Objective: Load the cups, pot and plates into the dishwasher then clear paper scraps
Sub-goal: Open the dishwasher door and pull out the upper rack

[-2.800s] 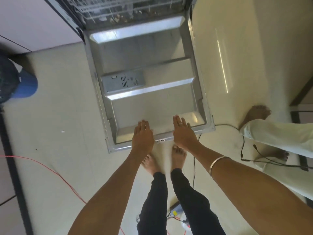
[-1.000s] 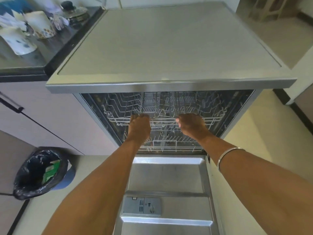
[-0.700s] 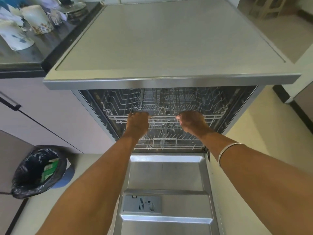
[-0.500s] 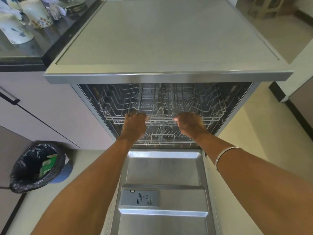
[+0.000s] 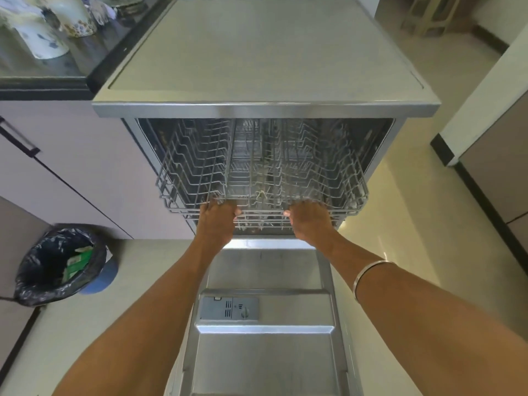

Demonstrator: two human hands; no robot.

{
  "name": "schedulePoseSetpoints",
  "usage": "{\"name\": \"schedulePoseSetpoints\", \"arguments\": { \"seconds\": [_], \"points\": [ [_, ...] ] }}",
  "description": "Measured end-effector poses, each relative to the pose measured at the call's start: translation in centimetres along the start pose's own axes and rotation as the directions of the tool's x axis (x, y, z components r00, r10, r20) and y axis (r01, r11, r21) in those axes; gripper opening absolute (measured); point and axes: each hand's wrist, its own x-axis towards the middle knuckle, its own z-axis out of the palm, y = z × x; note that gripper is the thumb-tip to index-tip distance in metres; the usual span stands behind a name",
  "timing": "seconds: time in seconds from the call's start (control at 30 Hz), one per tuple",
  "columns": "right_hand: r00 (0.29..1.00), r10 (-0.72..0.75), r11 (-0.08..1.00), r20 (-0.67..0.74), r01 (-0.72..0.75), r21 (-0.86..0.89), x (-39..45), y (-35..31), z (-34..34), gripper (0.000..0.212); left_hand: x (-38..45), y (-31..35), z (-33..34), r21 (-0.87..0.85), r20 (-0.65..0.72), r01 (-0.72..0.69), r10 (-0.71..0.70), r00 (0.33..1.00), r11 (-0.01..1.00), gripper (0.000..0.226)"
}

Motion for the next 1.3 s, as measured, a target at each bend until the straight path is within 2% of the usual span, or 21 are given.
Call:
{"name": "schedulePoseSetpoints", "arguments": {
  "seconds": [0.13,0.23,0.47,0.63,0.83,0.97,1.07,1.3],
  "points": [
    [0.998,-0.022,0.999,0.051,0.023,-0.023,-2.8,-0.8,0.3,0.043,-2.7,0.0,-0.3,-0.029,0.041,-0.002,0.003,0.999,1.000,0.032],
    [0.998,-0.019,1.000,0.054,0.018,0.012,-4.7,-1.1,0.8,0.035,-4.3,-0.5,0.3,-0.045,0.066,0.001,0.002,0.998,0.999,0.032],
    [1.000,-0.027,0.999,0.004,0.027,-0.046,-8.9,-1.4,1.4,0.026,-8.0,-0.5,1.0,-0.098,0.043,-0.028,0.033,0.999,0.995,0.022],
    [0.998,-0.054,0.995,0.025,0.056,-0.082,-12.1,-2.2,1.8,0.031,-11.1,-0.5,1.1,-0.082,0.031,-0.054,0.057,0.998,0.995,0.022],
    [0.995,-0.072,0.997,-0.074,0.070,-0.026,-17.6,-2.6,2.8,0.026,-16.5,-0.1,1.2,-0.097,0.051,-0.056,0.061,0.997,0.994,0.027],
    [0.997,-0.054,0.999,-0.053,0.054,-0.002,-21.4,-3.2,3.6,0.025,-20.6,0.1,1.1,-0.159,0.044,-0.057,0.065,0.997,0.986,0.021],
    [0.999,-0.018,0.996,-0.036,0.021,0.085,-24.4,-3.7,4.1,0.026,-23.9,0.3,1.0,-0.176,0.027,-0.066,0.072,0.997,0.982,0.019],
    [0.998,0.008,0.983,-0.060,0.003,0.184,-29.9,-4.8,5.7,0.024,-29.4,-0.1,1.6,-0.147,0.042,-0.050,0.057,0.998,0.988,0.026]
  ]
}}
